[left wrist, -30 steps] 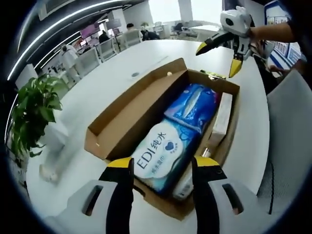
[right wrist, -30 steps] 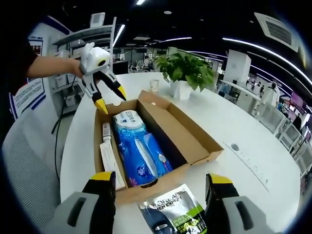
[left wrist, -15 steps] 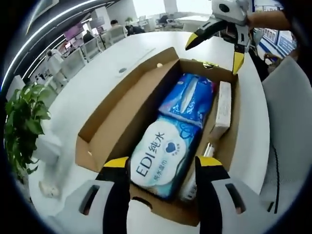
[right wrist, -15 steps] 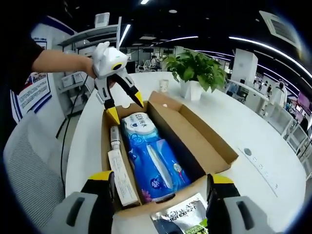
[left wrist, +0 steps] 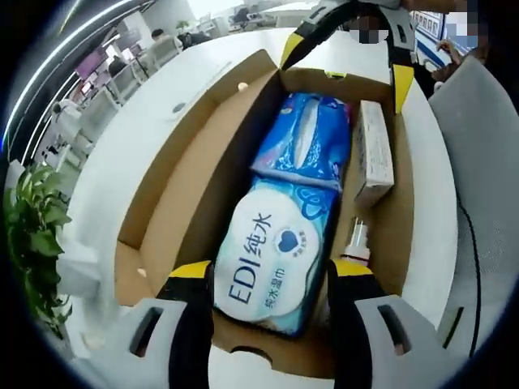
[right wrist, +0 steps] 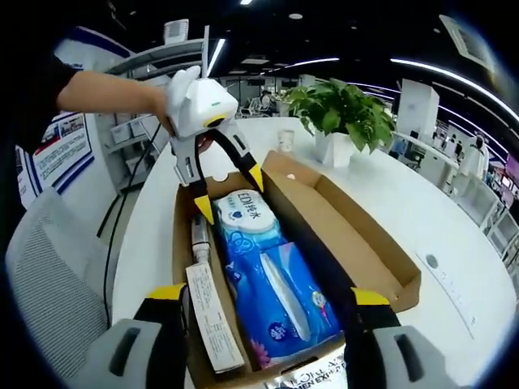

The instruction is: Operate the shoe box by opening the lid, removing the specified soft item, and placing it in the target area until the item is outside and the box remains undamaged.

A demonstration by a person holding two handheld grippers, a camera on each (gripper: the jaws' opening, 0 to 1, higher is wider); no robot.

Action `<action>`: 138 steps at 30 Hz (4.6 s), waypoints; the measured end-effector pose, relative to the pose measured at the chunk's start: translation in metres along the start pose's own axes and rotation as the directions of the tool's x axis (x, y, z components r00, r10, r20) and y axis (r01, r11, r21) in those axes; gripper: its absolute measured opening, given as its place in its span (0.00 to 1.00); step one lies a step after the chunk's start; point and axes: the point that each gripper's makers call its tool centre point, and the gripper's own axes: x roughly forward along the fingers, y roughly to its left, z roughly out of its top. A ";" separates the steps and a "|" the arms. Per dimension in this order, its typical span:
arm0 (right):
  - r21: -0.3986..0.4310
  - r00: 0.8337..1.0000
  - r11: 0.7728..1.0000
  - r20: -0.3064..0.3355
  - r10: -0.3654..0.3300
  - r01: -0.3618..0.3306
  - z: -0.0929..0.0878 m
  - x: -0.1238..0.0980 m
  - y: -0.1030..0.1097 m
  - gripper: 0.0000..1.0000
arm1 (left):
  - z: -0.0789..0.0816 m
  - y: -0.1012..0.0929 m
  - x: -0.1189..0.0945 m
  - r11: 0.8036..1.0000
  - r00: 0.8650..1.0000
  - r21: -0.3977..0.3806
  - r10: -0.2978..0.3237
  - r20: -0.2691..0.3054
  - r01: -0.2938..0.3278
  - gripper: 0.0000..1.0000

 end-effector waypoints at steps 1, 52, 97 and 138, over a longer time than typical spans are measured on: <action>-0.002 1.000 1.000 0.000 0.001 -0.001 0.000 0.001 0.000 0.78 | -0.001 -0.001 0.002 1.000 1.000 0.010 -0.005 -0.007 0.005 0.57; -0.133 0.989 0.980 -0.039 0.145 -0.149 0.035 0.094 0.027 0.67 | -0.021 -0.003 0.032 0.981 0.988 0.176 -0.057 -0.142 0.081 0.61; -0.260 0.967 0.944 -0.204 0.152 -0.203 0.013 0.148 0.028 0.59 | -0.022 -0.006 0.043 0.975 0.988 0.174 -0.126 -0.088 0.140 0.64; -0.299 0.974 0.940 -0.197 0.109 -0.165 0.025 0.138 0.030 0.48 | -0.018 -0.003 0.026 0.976 0.994 0.201 -0.069 -0.087 0.085 0.60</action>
